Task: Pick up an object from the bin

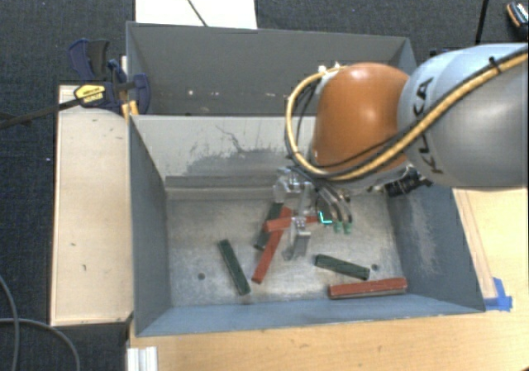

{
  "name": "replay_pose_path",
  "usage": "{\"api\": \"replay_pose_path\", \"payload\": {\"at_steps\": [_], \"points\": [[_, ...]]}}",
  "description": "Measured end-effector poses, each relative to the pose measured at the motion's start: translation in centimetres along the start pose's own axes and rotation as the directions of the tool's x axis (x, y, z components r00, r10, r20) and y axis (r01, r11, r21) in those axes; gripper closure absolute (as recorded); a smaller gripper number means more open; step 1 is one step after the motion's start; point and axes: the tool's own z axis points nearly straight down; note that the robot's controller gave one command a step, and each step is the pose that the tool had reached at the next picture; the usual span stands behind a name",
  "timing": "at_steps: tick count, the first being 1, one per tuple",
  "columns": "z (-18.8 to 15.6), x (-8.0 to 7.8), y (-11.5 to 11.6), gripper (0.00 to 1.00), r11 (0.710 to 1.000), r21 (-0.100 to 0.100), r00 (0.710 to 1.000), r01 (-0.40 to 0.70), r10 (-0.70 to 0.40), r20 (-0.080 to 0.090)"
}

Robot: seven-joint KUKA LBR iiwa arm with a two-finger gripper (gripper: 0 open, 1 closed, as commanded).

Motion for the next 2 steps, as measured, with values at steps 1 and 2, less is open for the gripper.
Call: {"api": "replay_pose_path", "payload": {"at_steps": [1,2], "points": [[11.5,-5.3,-1.2,0.00,0.931,0.002,0.931,0.365,-0.365,0.003],[8.1,-6.2,-0.6,0.00,0.770,0.007,0.770,0.638,-0.638,0.011]]}}
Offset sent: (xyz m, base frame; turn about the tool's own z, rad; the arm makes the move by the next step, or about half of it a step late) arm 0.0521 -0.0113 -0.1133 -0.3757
